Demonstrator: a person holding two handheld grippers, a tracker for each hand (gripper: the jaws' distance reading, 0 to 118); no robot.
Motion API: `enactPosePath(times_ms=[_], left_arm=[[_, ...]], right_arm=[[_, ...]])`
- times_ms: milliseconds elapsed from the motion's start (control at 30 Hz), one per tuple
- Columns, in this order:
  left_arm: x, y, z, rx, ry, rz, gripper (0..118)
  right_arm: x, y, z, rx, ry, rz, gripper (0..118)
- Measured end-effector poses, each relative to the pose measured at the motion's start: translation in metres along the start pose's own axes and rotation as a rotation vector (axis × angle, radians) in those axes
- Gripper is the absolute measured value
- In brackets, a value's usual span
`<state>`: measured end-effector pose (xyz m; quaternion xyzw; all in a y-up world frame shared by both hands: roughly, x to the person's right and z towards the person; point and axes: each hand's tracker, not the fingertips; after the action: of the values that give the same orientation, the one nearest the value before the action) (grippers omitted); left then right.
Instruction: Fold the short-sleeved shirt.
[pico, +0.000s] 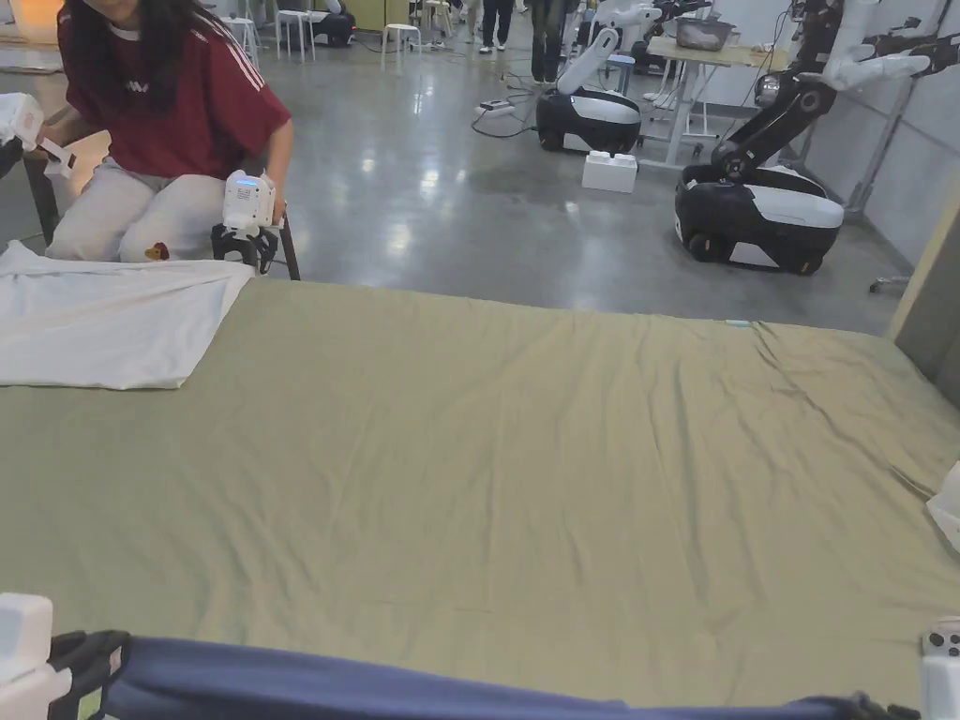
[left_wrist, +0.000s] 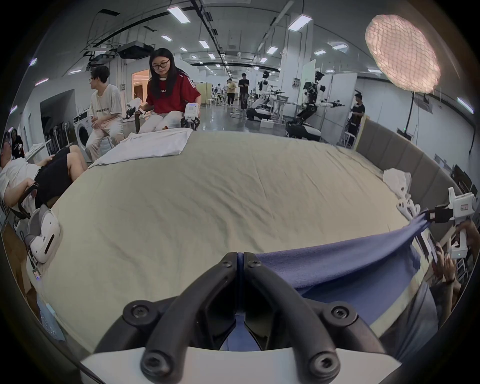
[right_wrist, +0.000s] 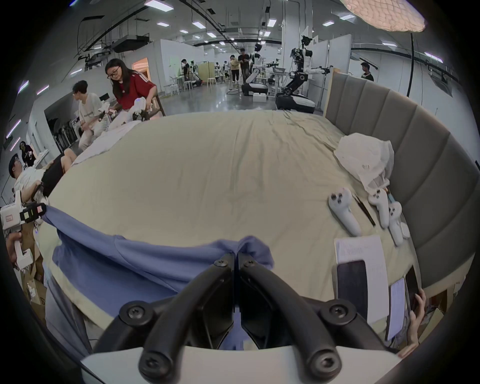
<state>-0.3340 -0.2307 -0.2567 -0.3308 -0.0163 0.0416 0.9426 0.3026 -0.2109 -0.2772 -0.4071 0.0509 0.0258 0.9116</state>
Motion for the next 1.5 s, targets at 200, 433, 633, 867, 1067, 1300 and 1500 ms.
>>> enactPosePath(times_ms=[200,433,633,867,1067,1300,1500], left_arm=[[-0.004,-0.067,0.015,-0.129,0.012,-0.005,0],[-0.018,-0.122,-0.016,-0.277,0.047,-0.028,0],[-0.008,-0.121,-0.028,-0.293,0.076,-0.082,10],[0.004,-0.08,-0.006,-0.149,0.106,-0.014,55],[0.042,-0.028,-0.004,0.075,0.078,0.011,54],[0.097,0.012,-0.004,0.31,0.152,-0.051,17],[0.123,0.024,0.016,0.501,0.195,-0.148,0]], right_arm=[[-0.008,-0.073,0.006,-0.11,-0.015,0.003,0],[-0.018,-0.124,-0.028,-0.213,-0.05,0.022,0],[-0.025,-0.129,-0.045,-0.212,-0.077,0.037,10],[-0.037,-0.086,-0.004,-0.074,-0.214,0.089,76],[-0.069,-0.034,0.002,0.219,-0.167,0.055,77],[-0.125,0.009,-0.002,0.509,-0.103,-0.004,24],[-0.155,0.024,0.013,0.72,-0.1,-0.004,2]])
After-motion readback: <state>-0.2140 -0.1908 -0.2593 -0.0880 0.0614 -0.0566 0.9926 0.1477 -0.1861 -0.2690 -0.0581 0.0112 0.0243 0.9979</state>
